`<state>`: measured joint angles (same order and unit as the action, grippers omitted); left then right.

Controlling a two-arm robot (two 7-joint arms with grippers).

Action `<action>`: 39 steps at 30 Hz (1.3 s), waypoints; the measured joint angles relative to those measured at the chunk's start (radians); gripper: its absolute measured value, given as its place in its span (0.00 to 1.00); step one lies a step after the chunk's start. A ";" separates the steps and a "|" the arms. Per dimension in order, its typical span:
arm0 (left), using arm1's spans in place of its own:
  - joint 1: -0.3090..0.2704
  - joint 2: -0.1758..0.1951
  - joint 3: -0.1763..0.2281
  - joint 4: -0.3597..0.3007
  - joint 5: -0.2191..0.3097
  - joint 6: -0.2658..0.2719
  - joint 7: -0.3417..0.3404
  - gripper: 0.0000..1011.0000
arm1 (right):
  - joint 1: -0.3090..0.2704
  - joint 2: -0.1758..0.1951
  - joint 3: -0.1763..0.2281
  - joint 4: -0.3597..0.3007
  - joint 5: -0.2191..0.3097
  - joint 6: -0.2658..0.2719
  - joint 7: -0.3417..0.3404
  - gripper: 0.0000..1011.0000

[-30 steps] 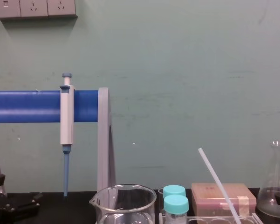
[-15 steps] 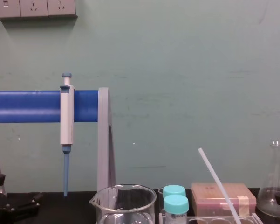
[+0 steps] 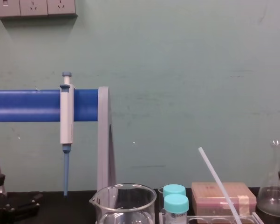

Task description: Pick up the stirring rod with one hand, then place it down.

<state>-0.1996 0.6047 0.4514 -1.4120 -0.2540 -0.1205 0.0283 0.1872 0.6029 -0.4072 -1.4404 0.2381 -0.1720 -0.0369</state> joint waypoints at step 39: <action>0.000 0.000 0.000 0.000 0.000 0.000 0.000 0.99 | 0.262 -0.154 -0.040 0.261 0.185 -0.037 0.550 0.99</action>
<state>-0.1995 0.6047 0.4514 -1.4120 -0.2539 -0.1205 0.0283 0.4490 0.4490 -0.4469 -1.1796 0.4231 -0.2086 0.5132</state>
